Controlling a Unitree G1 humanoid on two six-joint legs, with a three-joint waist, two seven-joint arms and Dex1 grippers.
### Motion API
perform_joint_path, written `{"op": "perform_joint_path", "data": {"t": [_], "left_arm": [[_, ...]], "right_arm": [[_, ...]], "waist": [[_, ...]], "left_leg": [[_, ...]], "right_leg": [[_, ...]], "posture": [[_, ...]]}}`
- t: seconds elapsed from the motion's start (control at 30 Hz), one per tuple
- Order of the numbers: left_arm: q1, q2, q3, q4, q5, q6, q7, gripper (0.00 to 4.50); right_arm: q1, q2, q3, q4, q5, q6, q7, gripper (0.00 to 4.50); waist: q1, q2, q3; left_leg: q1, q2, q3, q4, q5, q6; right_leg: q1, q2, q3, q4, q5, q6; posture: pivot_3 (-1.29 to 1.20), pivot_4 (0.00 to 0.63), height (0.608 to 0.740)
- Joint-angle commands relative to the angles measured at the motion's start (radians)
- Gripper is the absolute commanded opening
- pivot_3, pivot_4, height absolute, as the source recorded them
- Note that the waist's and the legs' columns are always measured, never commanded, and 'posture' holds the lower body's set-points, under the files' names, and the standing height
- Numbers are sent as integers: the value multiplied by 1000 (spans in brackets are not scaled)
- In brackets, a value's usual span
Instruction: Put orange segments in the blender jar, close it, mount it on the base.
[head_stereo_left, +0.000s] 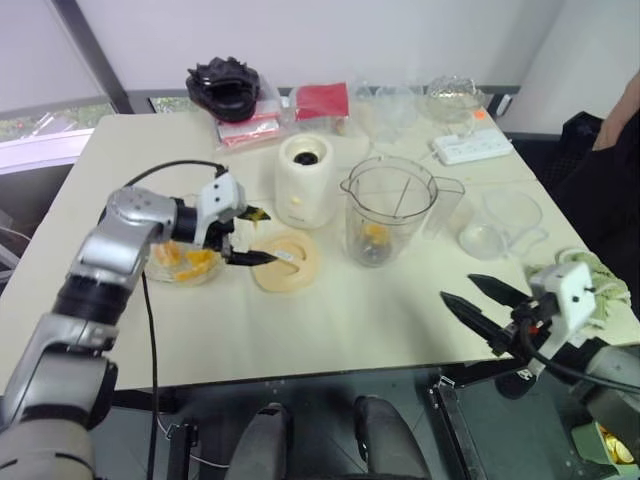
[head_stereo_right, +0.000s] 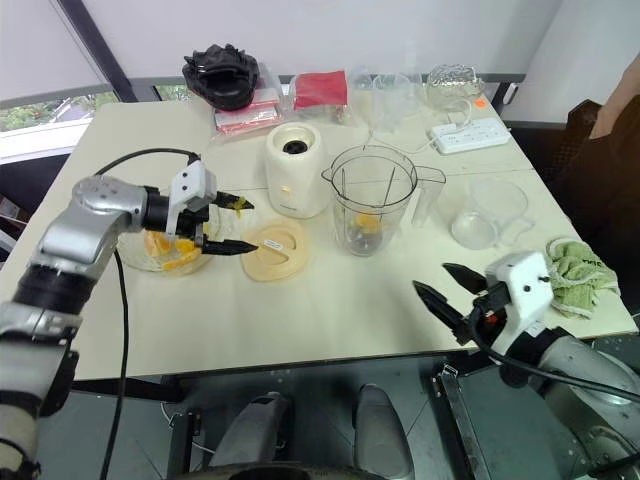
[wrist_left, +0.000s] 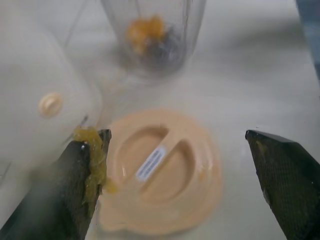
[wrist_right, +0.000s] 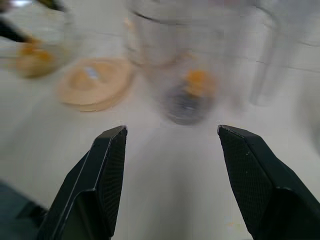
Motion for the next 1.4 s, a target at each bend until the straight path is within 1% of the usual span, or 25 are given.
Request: {"op": "perform_joint_path", "data": {"t": [0.03,0.1,0.2,0.3,0.4,0.57,0.77,1.1,1.3,1.4], "left_arm": [[-119,-40,-44,245,100,-186,-94,4500],[-189,-77,-77,403,172,-302,-98,4500],[-259,-121,-106,574,254,-427,-91,4500],[-290,-153,-130,674,333,-536,-54,4500],[-302,-179,-135,728,387,-601,0,4500],[-318,-213,-116,774,443,-633,96,4500],[-332,-229,-99,795,474,-630,150,4500],[-316,-273,-125,814,564,-636,269,4500],[-306,-292,-134,819,607,-651,291,4500],[-300,-309,-140,821,617,-656,234,4500]], "right_arm": [[-84,-37,42,-66,67,34,-52,3000],[-135,-40,77,-68,61,37,-77,3000],[-182,-33,119,-77,66,50,-122,3000],[-194,-30,141,-90,67,55,-154,3000],[-188,-26,153,-108,71,59,-187,3000],[-173,-15,171,-142,81,60,-242,3000],[-162,-7,197,-175,94,59,-304,3000],[-142,-33,202,-176,112,40,-356,3000],[-130,-56,207,-176,133,20,-388,3000],[-119,-63,202,-176,138,17,-404,3000]], "waist": [[6,-1,0],[10,-2,0],[15,-5,2],[16,-7,3],[16,-8,3],[16,-9,3],[13,-9,3],[15,-10,2],[13,-10,2],[15,-10,2]], "left_leg": [[0,0,0,0,0,0],[-1,0,0,-1,-1,1],[-3,-1,0,-1,-2,3],[-4,-1,-1,-1,-3,4],[-4,-1,-1,-1,-3,4],[-3,-1,-2,0,-3,4],[-3,-1,-1,0,-3,4],[-3,-1,-1,1,-3,4],[-3,-1,-2,1,-3,4],[-2,-1,-1,0,-3,4]], "right_leg": [[0,0,0,-1,1,-1],[0,0,0,-2,2,-2],[-2,-1,0,-2,3,3],[-2,-1,-1,-2,3,4],[-2,-2,-1,-2,3,4],[-2,-1,-1,-1,3,4],[-2,-1,-1,0,3,4],[-2,-1,-1,0,3,4],[-2,-1,-1,0,3,4],[-2,-1,-1,1,3,4]], "posture": [[0,150,740],[0,150,740],[0,150,740],[0,150,740],[0,150,740],[0,150,740],[0,150,740],[0,150,740],[0,150,740],[0,150,740]]}}
